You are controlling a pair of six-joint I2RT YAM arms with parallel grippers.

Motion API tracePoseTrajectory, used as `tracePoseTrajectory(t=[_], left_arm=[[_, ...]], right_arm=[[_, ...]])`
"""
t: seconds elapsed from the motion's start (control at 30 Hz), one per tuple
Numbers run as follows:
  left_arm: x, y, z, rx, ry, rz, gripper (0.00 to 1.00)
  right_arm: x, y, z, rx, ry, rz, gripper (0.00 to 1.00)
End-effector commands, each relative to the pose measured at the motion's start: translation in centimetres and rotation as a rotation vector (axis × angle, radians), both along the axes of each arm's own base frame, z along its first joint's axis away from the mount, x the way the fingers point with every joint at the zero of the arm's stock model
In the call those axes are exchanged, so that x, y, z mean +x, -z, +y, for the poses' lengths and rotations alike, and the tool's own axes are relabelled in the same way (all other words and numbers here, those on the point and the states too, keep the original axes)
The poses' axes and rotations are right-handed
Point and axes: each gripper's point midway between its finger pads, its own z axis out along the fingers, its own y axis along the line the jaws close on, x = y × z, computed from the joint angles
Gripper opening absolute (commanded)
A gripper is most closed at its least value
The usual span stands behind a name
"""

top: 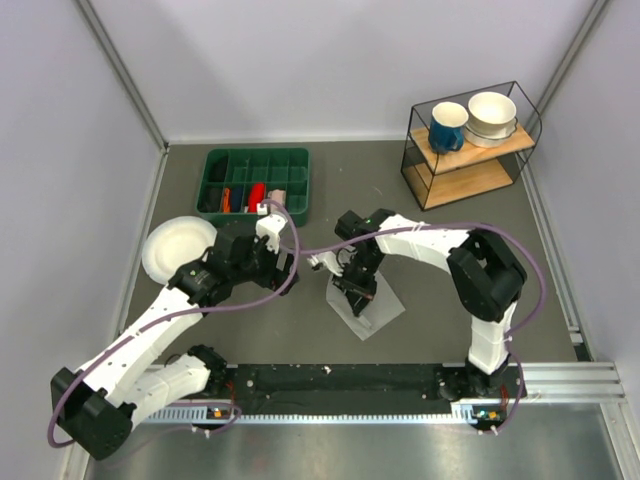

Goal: Roll the underwear
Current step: Fold the underwear at the center of the board.

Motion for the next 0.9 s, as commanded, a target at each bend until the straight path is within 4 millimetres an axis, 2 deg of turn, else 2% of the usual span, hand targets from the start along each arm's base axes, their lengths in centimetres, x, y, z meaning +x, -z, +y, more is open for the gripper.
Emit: tracePoseTrajectory(t=[0.0,0.23,0.33,0.37,0.43,0.5,0.57,0.6,0.63,0.73,0.77,0.83,0.87], left_arm=[[0.3,-0.3,-0.1,-0.003,0.010,-0.027,0.90],[0.3,-0.2,0.0,0.002,0.004,-0.028,0.90],[0.4,-0.1,0.0,0.007,0.002,-0.026,0.90],[0.4,-0.1,0.0,0.007,0.002,-0.026,0.90],[0.3,0.0,0.1,0.011,0.000,-0.023,0.90],[0.4,0.0,0.2,0.012,-0.006,-0.027,0.90],[0.4,-0.1,0.2,0.009,-0.008,-0.031,0.90],[0.3,-0.1,0.1,0.005,-0.003,-0.026,0.90],[0.3,0.0,0.1,0.003,-0.003,-0.025,0.90],[0.1,-0.1,-0.8,-0.029,0.027,-0.008,0.90],[0.0,0.2,-1.1,-0.037,0.039,0.007,0.90],[-0.3,0.0,-2.4,-0.088,0.082,0.032,0.90],[-0.3,0.5,-2.9,-0.093,0.099,0.058,0.90]], right_arm=[[-0.9,-0.4,2.2,0.041,-0.067,-0.011,0.00],[-1.0,0.4,2.5,0.023,-0.078,-0.002,0.00],[-1.4,0.5,3.0,0.035,-0.078,0.035,0.14],[-1.7,0.1,3.5,0.062,-0.081,0.064,0.23],[-2.6,-0.6,3.7,0.088,-0.096,0.123,0.30],[-3.1,-2.1,4.3,0.142,-0.113,0.156,0.34],[-2.9,-3.3,4.1,0.166,-0.134,0.119,0.42],[-2.6,-3.6,3.8,0.167,-0.135,0.098,0.42],[-2.2,-4.4,3.4,0.180,-0.128,0.063,0.42],[1.3,-4.3,1.0,0.151,-0.004,-0.013,0.41],[3.6,-4.1,-1.4,0.111,0.084,-0.080,0.41],[6.6,-3.6,-3.2,0.082,0.192,-0.168,0.41],[8.3,-2.7,-6.0,0.012,0.270,-0.223,0.42]])
